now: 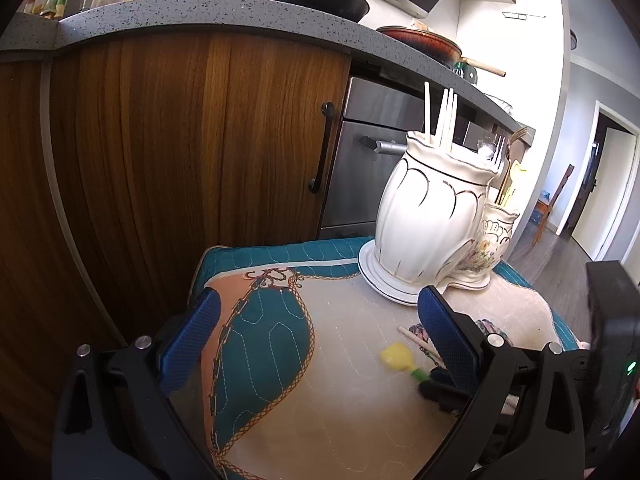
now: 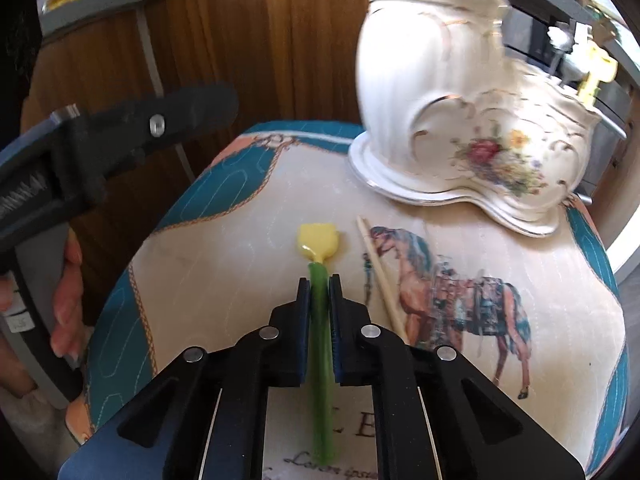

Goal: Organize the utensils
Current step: 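Move the left tool back to the placemat while the right tool grasps a green-handled spatula, then grasp the last wooden chopstick with the left tool while the right tool lifts the green-handled spatula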

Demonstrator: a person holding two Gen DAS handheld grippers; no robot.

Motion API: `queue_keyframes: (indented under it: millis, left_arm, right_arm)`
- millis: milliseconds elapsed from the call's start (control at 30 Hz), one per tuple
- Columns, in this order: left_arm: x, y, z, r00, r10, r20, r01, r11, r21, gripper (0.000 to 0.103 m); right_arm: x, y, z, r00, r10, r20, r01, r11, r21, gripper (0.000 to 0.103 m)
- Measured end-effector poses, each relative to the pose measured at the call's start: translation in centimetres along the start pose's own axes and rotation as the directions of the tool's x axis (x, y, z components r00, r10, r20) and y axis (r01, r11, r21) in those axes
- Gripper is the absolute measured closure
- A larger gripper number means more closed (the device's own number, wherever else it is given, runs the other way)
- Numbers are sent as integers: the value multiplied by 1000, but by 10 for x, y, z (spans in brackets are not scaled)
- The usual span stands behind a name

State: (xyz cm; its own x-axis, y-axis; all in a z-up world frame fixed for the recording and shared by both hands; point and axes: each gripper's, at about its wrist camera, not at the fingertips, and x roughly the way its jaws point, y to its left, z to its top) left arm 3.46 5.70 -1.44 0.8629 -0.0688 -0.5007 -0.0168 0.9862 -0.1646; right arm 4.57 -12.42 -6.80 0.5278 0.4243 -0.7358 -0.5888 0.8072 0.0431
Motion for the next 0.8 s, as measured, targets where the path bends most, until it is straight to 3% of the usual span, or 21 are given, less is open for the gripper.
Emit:
queue_keyframes:
  millis: [167,433,533,700,800]
  left_arm:
    - [2,-5,-2,1000,10,-17,-10,1000,4,6]
    - [3,-32,-8,995,34,-91,-33,999,6,6]
    - [6,-51,-15,986,82,-148,-79,997,26,6]
    - [20,-82,-31,964,73,-256,-77,997,-4,7]
    - [27,-103,-33,957,77,-280,-73,997,25,10]
  right_arm:
    - [-33,-22,-9,998,18,67,-21,999,43,93]
    - [-82,-69,-12,983,-40,181,21,994,104,93]
    - [-98,-80,-13,975,-56,214,30,992,123,93]
    - [-98,-89,-11,968,-59,245,25,990,138,93]
    - [-103,-94,-10,963,-50,263,11,989,148,93]
